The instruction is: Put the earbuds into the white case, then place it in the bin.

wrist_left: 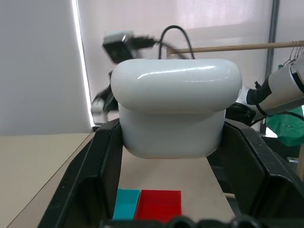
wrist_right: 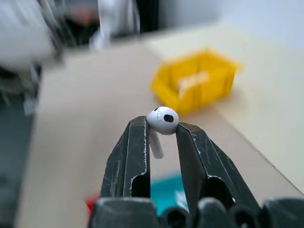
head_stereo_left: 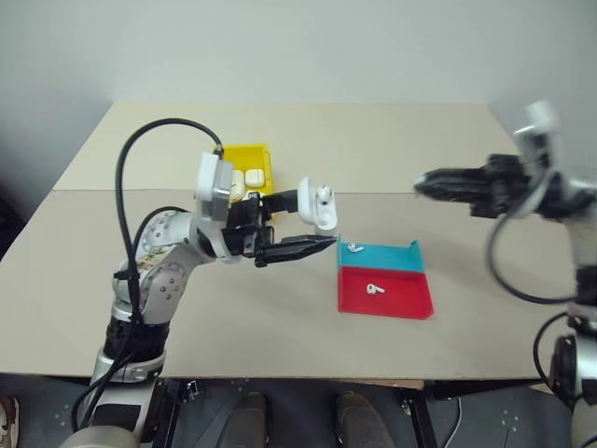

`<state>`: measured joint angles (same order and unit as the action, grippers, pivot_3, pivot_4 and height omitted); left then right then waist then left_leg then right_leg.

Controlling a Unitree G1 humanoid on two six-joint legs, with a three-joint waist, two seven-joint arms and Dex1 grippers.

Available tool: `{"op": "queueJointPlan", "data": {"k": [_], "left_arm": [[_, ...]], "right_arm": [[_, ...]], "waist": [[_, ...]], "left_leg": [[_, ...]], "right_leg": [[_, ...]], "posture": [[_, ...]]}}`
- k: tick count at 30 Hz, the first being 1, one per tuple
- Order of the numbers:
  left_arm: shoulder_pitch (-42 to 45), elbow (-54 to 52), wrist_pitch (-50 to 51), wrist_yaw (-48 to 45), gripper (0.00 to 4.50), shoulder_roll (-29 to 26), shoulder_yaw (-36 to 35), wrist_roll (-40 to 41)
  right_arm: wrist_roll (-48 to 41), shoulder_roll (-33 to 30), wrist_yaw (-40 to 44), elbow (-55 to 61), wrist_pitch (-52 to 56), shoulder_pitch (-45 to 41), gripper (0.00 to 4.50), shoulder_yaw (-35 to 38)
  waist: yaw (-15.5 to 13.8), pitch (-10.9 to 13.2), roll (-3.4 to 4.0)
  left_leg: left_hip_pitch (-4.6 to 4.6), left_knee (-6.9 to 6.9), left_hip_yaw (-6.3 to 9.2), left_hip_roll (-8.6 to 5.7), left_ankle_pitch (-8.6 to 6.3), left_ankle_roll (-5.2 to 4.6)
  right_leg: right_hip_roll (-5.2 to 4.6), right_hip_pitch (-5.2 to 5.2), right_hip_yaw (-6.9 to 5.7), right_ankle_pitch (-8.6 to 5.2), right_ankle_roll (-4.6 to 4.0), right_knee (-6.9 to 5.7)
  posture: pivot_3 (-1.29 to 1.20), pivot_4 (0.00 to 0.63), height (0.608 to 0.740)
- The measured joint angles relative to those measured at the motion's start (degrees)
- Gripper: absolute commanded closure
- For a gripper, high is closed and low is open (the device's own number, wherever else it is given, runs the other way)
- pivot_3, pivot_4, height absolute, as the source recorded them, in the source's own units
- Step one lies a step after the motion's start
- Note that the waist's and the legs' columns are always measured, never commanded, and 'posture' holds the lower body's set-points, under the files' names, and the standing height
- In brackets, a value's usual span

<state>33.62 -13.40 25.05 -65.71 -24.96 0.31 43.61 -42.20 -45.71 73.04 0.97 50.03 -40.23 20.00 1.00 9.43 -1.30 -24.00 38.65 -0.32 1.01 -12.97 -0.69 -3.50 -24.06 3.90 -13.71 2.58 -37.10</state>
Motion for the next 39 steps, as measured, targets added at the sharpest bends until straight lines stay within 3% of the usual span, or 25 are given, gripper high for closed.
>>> {"op": "queueJointPlan", "data": {"k": [2,5,9,14,25,38,39], "left_arm": [[0.6,0.9,0.0,-0.5,1.72,0.2,0.3,-0.1],[1.5,1.7,0.0,-1.3,1.72,0.5,0.8,-0.3],[2.4,3.1,0.1,-2.4,1.72,0.8,1.3,-0.7],[3.1,3.3,0.2,-3.1,1.72,1.0,1.8,-0.7],[3.2,3.8,0.2,-3.4,1.72,1.2,1.8,-0.7],[2.8,3.7,1.3,-3.0,1.72,1.0,2.2,-0.8],[2.8,3.7,1.3,-3.0,1.72,1.0,2.2,-0.8]], "right_arm": [[-10.6,2.9,-8.7,9.4,7.5,3.1,3.85,6.3],[-22.3,6.2,-21.8,19.6,12.9,6.2,3.85,9.6],[-33.4,11.1,-40.2,31.3,13.2,9.7,3.85,6.6],[-38.5,11.6,-51.6,35.0,10.3,10.2,3.85,2.5],[-42.2,9.2,-54.4,37.1,4.6,10.7,3.85,-2.1],[-35.4,6.4,-50.5,38.2,0.0,12.4,3.85,-8.1],[-35.2,6.2,-50.3,38.3,-0.3,12.5,3.50,-8.2]], "waist": [[0.2,0.0,0.00],[0.2,0.0,0.00],[0.2,0.0,0.00],[0.0,0.0,-0.01],[-0.1,0.0,0.00],[-0.1,0.0,-0.01],[-0.1,0.0,-0.01]], "left_leg": [[0.12,0.02,-0.02,-0.01,0.00,0.00],[0.18,0.05,-0.08,-0.03,0.00,-0.01],[0.02,0.04,-0.09,-0.03,0.01,-0.01],[-0.19,0.10,-0.07,-0.04,0.01,-0.02],[-0.18,0.11,-0.06,-0.02,0.01,-0.03],[-0.18,0.11,-0.05,-0.02,0.01,-0.03],[-0.18,0.11,-0.05,-0.02,0.01,-0.02]], "right_leg": [[0.04,0.10,0.02,0.00,0.00,0.00],[0.07,0.19,0.04,-0.01,0.04,0.02],[0.10,0.04,0.04,-0.03,0.07,0.05],[0.07,-0.07,-0.01,-0.02,0.10,0.11],[0.08,-0.06,-0.02,-0.02,0.10,0.13],[0.09,-0.05,-0.03,-0.02,0.09,0.15],[0.09,-0.05,-0.04,-0.02,0.09,0.14]], "posture": [[0.00,0.150,0.740],[0.00,0.150,0.740],[0.00,0.150,0.740],[0.00,0.150,0.740],[0.00,0.150,0.740],[0.00,0.150,0.740],[0.00,0.150,0.740]]}}
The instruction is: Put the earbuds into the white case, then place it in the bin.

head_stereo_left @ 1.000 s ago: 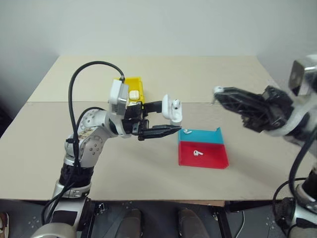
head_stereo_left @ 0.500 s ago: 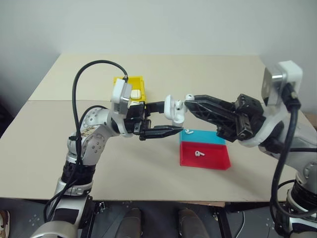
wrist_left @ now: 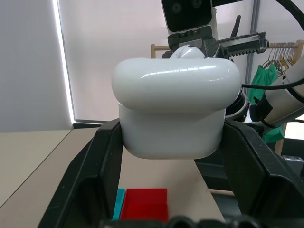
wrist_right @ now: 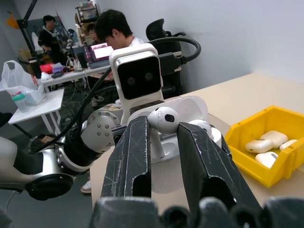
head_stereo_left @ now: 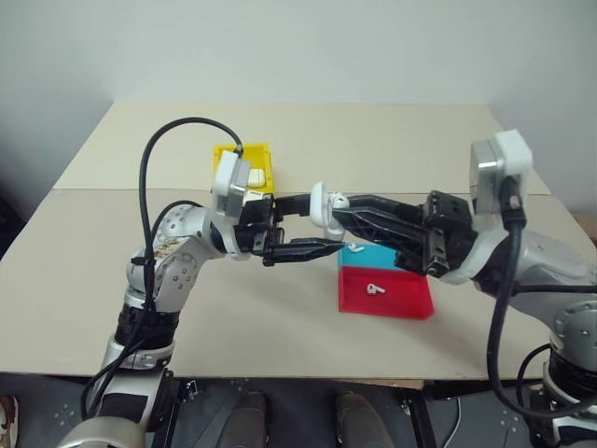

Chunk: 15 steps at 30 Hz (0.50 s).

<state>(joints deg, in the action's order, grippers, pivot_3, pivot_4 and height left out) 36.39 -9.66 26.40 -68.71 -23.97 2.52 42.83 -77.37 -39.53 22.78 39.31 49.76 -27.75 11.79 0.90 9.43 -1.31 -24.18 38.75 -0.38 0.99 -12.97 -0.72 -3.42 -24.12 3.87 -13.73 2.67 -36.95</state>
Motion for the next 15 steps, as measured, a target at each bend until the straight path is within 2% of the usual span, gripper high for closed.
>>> {"op": "queueJointPlan", "data": {"k": [7,8,10,14,15], "left_arm": [[-0.2,0.0,0.0,0.5,1.72,0.0,-0.1,0.0],[-0.2,0.0,0.0,0.5,1.72,0.0,-0.1,0.0],[-0.2,0.0,0.0,0.5,1.72,0.1,-0.1,0.0],[-0.3,-0.1,0.0,0.6,1.72,0.2,0.0,-0.1],[-0.4,-0.1,0.0,0.8,1.72,0.1,0.1,-0.5]], "right_arm": [[2.0,-2.4,2.7,0.4,-0.9,1.1,1.10,-0.2],[2.0,-2.7,2.9,0.3,-1.0,1.1,0.93,-0.2],[1.9,-3.2,3.1,0.3,-1.1,1.2,0.15,0.0],[0.4,-6.3,4.8,-0.2,-1.2,3.8,0.15,3.0],[-0.2,-7.7,6.3,-0.2,-1.2,4.6,0.35,4.8]], "waist": [[0.0,0.0,0.00],[0.0,0.0,0.00],[0.0,0.0,0.00],[-0.2,0.0,-0.01],[-0.3,0.0,-0.01]], "left_leg": [[0.01,0.00,0.00,0.00,0.00,0.00],[0.01,0.00,0.00,0.00,0.00,0.00],[0.01,0.00,0.00,0.00,0.00,0.00],[-0.02,0.00,-0.01,-0.01,0.00,0.00],[-0.04,0.00,-0.01,-0.01,0.00,-0.01]], "right_leg": [[0.00,0.01,0.00,0.00,0.00,-0.01],[0.00,0.01,0.00,0.00,0.00,-0.01],[0.00,0.01,0.00,0.00,0.00,0.00],[-0.02,0.02,-0.03,0.00,0.00,0.05],[-0.02,0.03,-0.04,0.00,0.00,0.09]], "posture": [[0.00,0.150,0.740],[0.00,0.150,0.740],[0.00,0.150,0.740],[0.00,0.150,0.740],[0.00,0.150,0.740]]}}
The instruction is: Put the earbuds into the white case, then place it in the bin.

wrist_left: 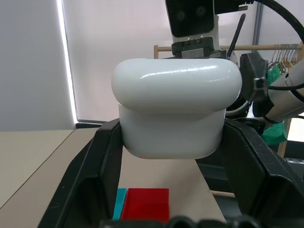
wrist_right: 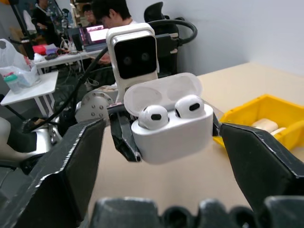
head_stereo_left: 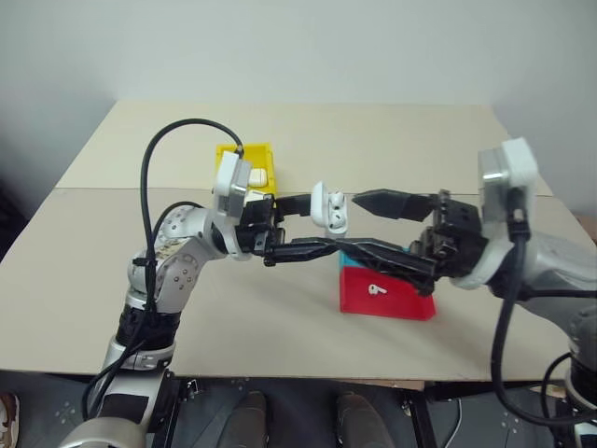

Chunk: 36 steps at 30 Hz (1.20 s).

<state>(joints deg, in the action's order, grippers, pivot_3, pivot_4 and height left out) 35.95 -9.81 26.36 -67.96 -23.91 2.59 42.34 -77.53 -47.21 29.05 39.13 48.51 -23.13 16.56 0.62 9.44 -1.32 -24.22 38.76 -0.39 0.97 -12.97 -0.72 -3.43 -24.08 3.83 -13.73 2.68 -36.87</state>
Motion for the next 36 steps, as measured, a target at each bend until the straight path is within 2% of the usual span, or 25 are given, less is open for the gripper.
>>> {"op": "queueJointPlan", "data": {"k": [2,6,8,12,16,18,23,28,31,34,36], "left_arm": [[-0.4,0.1,-0.2,0.9,1.72,-0.3,0.3,-2.0],[-0.5,0.6,-0.6,2.1,1.72,0.4,1.6,-4.2],[-0.5,0.7,-1.1,2.3,1.72,0.9,2.4,-5.1],[-0.4,0.9,-2.8,4.0,1.72,1.4,5.7,-10.2],[-0.1,2.0,-4.1,7.4,1.72,2.6,8.4,-15.4],[0.0,2.2,-5.3,8.7,1.72,3.7,8.5,-16.6],[-1.5,2.4,-5.5,10.3,1.72,3.3,8.3,-18.0],[-5.1,0.2,-5.2,13.1,1.72,2.7,4.8,-17.1],[-5.4,-1.5,-6.2,17.7,1.72,2.7,0.8,-17.3],[-3.4,-0.2,-4.0,33.1,1.72,7.2,-4.0,-21.3],[-0.3,3.1,-3.9,44.3,1.72,9.7,-6.9,-26.0]], "right_arm": [[-0.4,-3.4,3.5,-0.6,-0.2,0.2,0.80,3.3],[0.3,-8.4,7.7,-4.2,-0.5,-5.6,2.14,4.8],[2.4,-9.9,8.6,-5.0,-0.5,-10.1,2.89,2.0],[10.0,-10.6,10.3,-6.0,1.5,-21.5,4.36,-10.4],[20.1,-10.2,11.9,-7.4,6.7,-32.0,4.46,-24.3],[23.6,-10.0,13.3,-8.5,8.8,-34.7,4.46,-28.8],[32.1,-12.2,17.3,-9.3,8.8,-33.6,4.46,-31.8],[34.2,-15.1,18.8,-10.3,8.5,-27.2,4.46,-26.6],[31.5,-11.8,16.7,-12.8,9.4,-24.1,4.46,-18.9],[28.6,-6.4,11.4,-11.4,9.2,-19.9,4.46,-8.8],[29.4,-4.2,8.6,-8.9,8.2,-15.1,4.46,-6.8]], "waist": [[0.1,0.0,0.00],[0.3,0.0,0.00],[0.6,0.0,0.01],[0.7,0.0,0.01],[0.3,0.0,0.01],[0.0,0.0,0.01],[-0.2,0.0,0.00],[0.0,0.0,-0.01],[0.2,0.0,0.00],[0.0,0.0,-0.04],[-0.4,-0.1,-0.10]], "left_leg": [[0.01,0.01,-0.01,0.00,0.00,-0.01],[0.10,0.01,-0.12,0.04,0.00,-0.01],[0.13,-0.02,-0.22,0.06,0.00,-0.01],[0.08,-0.02,-0.35,0.06,0.00,-0.01],[-0.04,0.00,-0.33,0.06,0.00,-0.01],[-0.10,0.00,-0.32,0.05,-0.01,-0.01],[-0.15,0.02,-0.27,0.04,-0.02,-0.04],[-0.10,0.04,-0.09,0.07,-0.02,-0.04],[0.00,0.03,-0.11,0.06,-0.02,-0.04],[0.02,0.06,0.06,0.05,-0.02,-0.04],[-0.05,0.10,0.09,0.01,-0.02,-0.04]], "right_leg": [[-0.01,0.03,0.01,0.00,0.01,0.02],[0.05,0.05,0.01,0.02,-0.02,-0.02],[0.08,0.03,0.04,0.02,-0.03,-0.05],[0.07,-0.04,0.07,0.01,-0.04,-0.02],[0.03,-0.16,0.05,0.02,-0.03,0.00],[0.00,-0.17,0.01,0.01,-0.03,0.02],[-0.05,-0.15,-0.04,0.01,-0.01,0.08],[-0.04,-0.15,-0.02,0.02,-0.02,-0.01],[-0.05,-0.11,0.08,0.06,-0.03,-0.08],[-0.02,0.00,0.00,0.07,0.00,-0.08],[-0.04,-0.02,-0.02,0.10,0.05,-0.03]], "posture": [[0.00,0.150,0.740],[0.00,0.150,0.740],[0.00,0.150,0.740],[0.00,0.150,0.740],[0.00,0.150,0.740],[0.00,0.150,0.740],[0.00,0.150,0.740],[0.00,0.150,0.740],[0.00,0.150,0.740],[0.00,0.150,0.740],[0.00,0.150,0.740]]}}
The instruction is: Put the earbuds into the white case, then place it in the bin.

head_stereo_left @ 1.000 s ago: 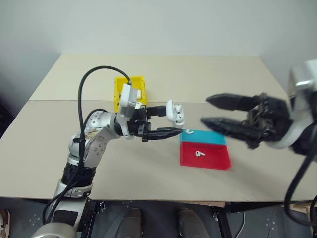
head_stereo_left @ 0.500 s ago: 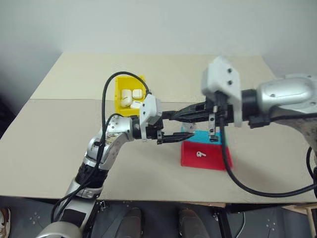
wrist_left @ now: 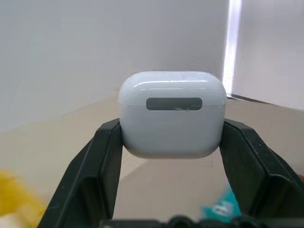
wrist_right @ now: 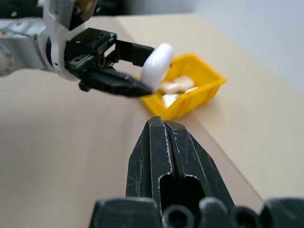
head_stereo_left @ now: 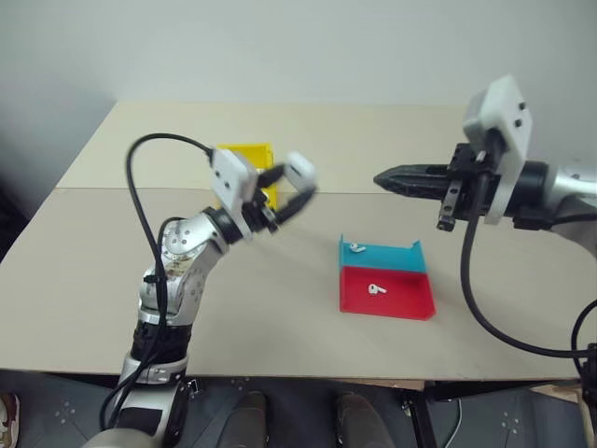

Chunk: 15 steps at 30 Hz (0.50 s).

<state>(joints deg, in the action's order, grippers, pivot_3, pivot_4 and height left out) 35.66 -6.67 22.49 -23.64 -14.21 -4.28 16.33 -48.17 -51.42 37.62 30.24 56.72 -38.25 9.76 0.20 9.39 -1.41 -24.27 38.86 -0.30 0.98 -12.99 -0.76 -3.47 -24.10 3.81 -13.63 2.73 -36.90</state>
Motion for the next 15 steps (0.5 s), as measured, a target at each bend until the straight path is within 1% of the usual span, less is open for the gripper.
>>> {"op": "queueJointPlan", "data": {"k": [1,3,4,6,9,11,14,15], "left_arm": [[1.7,2.4,-0.6,5.0,1.72,0.6,-1.1,-2.7],[4.8,7.8,-1.8,12.7,1.72,1.9,-2.2,-7.3],[5.9,9.9,-2.2,15.1,1.72,2.4,-2.1,-8.6],[10.1,18.8,-4.5,21.6,1.72,3.3,-0.7,-13.6],[14.8,29.8,-8.5,25.5,1.72,4.1,0.3,-16.8],[17.0,36.5,-11.4,25.6,0.98,4.5,0.7,-17.3],[19.3,46.8,-16.5,24.5,0.14,4.8,1.0,-17.8],[19.8,49.4,-17.8,23.9,0.02,4.7,1.1,-17.9]], "right_arm": [[0.8,1.2,-1.3,1.4,-0.5,2.6,4.46,-0.2],[2.2,3.6,-3.7,3.1,-0.9,4.8,4.46,-1.8],[2.5,4.2,-4.4,3.5,-0.9,4.8,4.46,-2.5],[3.7,5.4,-6.0,4.3,-1.2,4.5,4.46,-3.9],[4.3,6.5,-7.0,4.6,-1.2,3.4,4.46,-5.0],[4.2,6.7,-7.5,4.6,-1.2,2.3,4.50,-4.9],[3.9,6.8,-7.6,4.6,-1.2,2.1,4.50,-4.5],[3.8,6.8,-7.6,4.6,-1.2,2.1,4.50,-4.4]], "waist": [[-0.1,0.0,0.00],[-0.2,0.0,0.00],[-0.2,0.0,0.00],[-0.5,0.0,0.00],[-0.7,0.0,0.00],[-0.8,0.0,0.00],[-0.8,0.0,0.00],[-0.7,0.0,0.00]], "left_leg": [[-0.02,0.00,-0.01,-0.05,0.00,0.00],[-0.04,-0.01,-0.06,-0.09,0.00,0.00],[-0.04,-0.01,-0.05,-0.09,0.00,0.00],[-0.03,-0.01,-0.03,-0.12,0.00,0.00],[-0.07,-0.02,-0.05,-0.14,0.00,0.00],[-0.08,-0.07,-0.08,-0.13,0.00,0.00],[-0.13,-0.09,-0.17,-0.13,0.00,0.00],[-0.13,-0.08,-0.25,-0.13,0.00,0.00]], "right_leg": [[-0.04,-0.01,0.02,0.02,0.03,0.02],[-0.06,-0.06,0.08,0.03,0.06,0.02],[-0.06,-0.07,0.08,0.03,0.06,0.03],[-0.05,-0.05,0.03,0.03,0.06,0.03],[-0.05,-0.06,0.03,0.04,0.06,0.10],[-0.05,-0.06,0.02,0.04,0.07,0.16],[-0.05,-0.11,-0.01,0.04,0.06,0.16],[-0.05,-0.11,-0.01,0.04,0.06,0.15]], "posture": [[0.00,0.150,0.740],[0.00,0.150,0.740],[0.00,0.150,0.740],[0.00,0.150,0.740],[0.00,0.150,0.740],[0.00,0.150,0.740],[0.00,0.150,0.740],[0.00,0.150,0.740]]}}
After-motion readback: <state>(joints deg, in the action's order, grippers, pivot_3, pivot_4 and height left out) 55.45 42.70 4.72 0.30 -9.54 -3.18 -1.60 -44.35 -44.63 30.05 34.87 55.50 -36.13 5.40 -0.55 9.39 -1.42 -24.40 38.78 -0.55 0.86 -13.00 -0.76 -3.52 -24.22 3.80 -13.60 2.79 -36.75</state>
